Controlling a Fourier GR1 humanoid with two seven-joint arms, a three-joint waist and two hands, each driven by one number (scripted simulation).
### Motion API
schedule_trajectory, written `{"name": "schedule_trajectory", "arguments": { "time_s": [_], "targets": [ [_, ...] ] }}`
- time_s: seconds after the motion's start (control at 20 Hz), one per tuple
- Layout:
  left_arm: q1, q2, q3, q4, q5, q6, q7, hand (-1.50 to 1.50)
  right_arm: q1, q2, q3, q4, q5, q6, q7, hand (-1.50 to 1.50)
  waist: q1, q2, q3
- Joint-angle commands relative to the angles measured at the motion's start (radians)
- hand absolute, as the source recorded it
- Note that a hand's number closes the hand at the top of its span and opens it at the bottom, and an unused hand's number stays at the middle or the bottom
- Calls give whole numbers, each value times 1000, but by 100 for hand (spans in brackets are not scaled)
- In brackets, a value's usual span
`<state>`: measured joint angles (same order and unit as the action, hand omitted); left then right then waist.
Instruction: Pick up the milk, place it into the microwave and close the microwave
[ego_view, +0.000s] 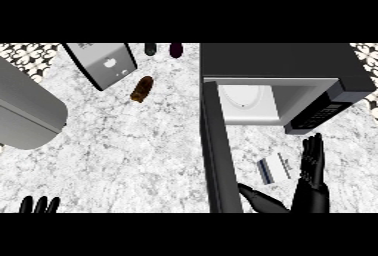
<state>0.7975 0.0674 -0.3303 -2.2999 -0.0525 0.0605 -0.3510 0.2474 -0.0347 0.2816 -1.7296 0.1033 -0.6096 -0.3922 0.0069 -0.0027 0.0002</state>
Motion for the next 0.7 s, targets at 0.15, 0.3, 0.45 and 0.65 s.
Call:
{"name": "schedule_trajectory", "arguments": {
  "time_s": [0.15, 0.3, 0.45, 0.65],
  "targets": [
    [-24, -10, 2, 40, 15, 18, -35, -150, 36, -19, -120, 182, -124, 82, -203, -150, -3, 1, 1],
    [50, 37, -7, 23, 20, -16, -69, -150, -3, -25, -141, 211, -124, 96, -182, -150, 2, 1, 0],
    [34, 21, -27, -13, 17, 15, -34, -150, 6, -30, -154, 274, -134, 131, -238, -150, -1, 1, 0],
    [68, 10, -46, 60, 3, 25, -121, -150, -3, -51, -199, 367, -180, 201, -276, -150, 0, 1, 0]
  ]
}}
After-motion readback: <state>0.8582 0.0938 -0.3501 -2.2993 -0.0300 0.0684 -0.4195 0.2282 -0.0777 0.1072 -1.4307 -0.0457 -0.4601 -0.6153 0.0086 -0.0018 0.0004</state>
